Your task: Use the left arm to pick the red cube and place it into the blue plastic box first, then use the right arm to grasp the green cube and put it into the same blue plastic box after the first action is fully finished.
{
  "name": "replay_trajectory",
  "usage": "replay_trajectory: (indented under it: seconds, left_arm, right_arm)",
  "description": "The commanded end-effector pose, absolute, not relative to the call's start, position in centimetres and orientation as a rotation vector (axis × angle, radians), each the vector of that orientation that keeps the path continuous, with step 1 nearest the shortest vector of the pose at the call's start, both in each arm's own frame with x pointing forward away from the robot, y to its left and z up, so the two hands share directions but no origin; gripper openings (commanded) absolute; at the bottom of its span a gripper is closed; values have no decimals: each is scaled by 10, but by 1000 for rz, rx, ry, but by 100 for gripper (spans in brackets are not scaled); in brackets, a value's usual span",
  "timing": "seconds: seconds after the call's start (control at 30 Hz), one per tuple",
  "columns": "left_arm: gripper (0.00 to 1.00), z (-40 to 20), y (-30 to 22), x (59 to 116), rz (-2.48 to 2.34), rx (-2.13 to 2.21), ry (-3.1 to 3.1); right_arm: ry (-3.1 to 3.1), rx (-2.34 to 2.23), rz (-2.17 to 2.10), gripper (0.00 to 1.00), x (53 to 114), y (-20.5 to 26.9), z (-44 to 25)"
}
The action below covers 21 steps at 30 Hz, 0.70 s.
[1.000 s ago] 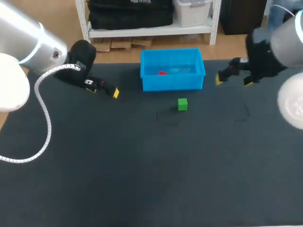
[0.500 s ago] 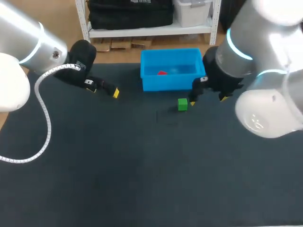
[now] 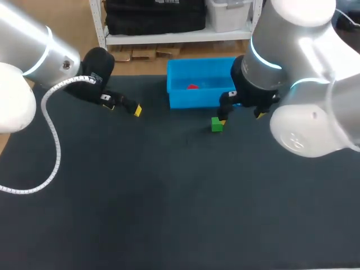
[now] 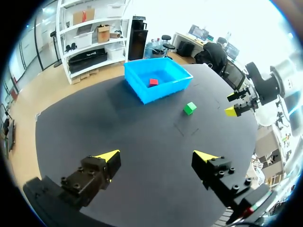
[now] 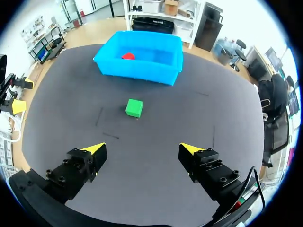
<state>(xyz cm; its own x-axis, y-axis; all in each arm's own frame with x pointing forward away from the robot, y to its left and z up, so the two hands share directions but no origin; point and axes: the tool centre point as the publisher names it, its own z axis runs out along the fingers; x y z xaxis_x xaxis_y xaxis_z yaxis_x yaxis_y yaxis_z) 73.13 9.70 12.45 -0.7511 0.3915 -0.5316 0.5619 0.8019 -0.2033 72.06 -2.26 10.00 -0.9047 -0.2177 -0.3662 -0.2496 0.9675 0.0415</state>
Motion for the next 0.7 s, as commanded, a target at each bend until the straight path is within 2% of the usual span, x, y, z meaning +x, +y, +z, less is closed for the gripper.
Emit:
replay_trajectory:
  seconds: [0.03,0.23,0.7]
  left_arm:
    - [100,124,98,732,-495,714,2511]
    - [100,124,98,732,-495,714,2511]
    - [100,124,98,732,-495,714,2511]
  right_arm:
    - [2746,-333,118,100,718,-23,100]
    - [2746,-333,118,100,718,-23,100]
    - [2927,-248,176,100,763,1,77]
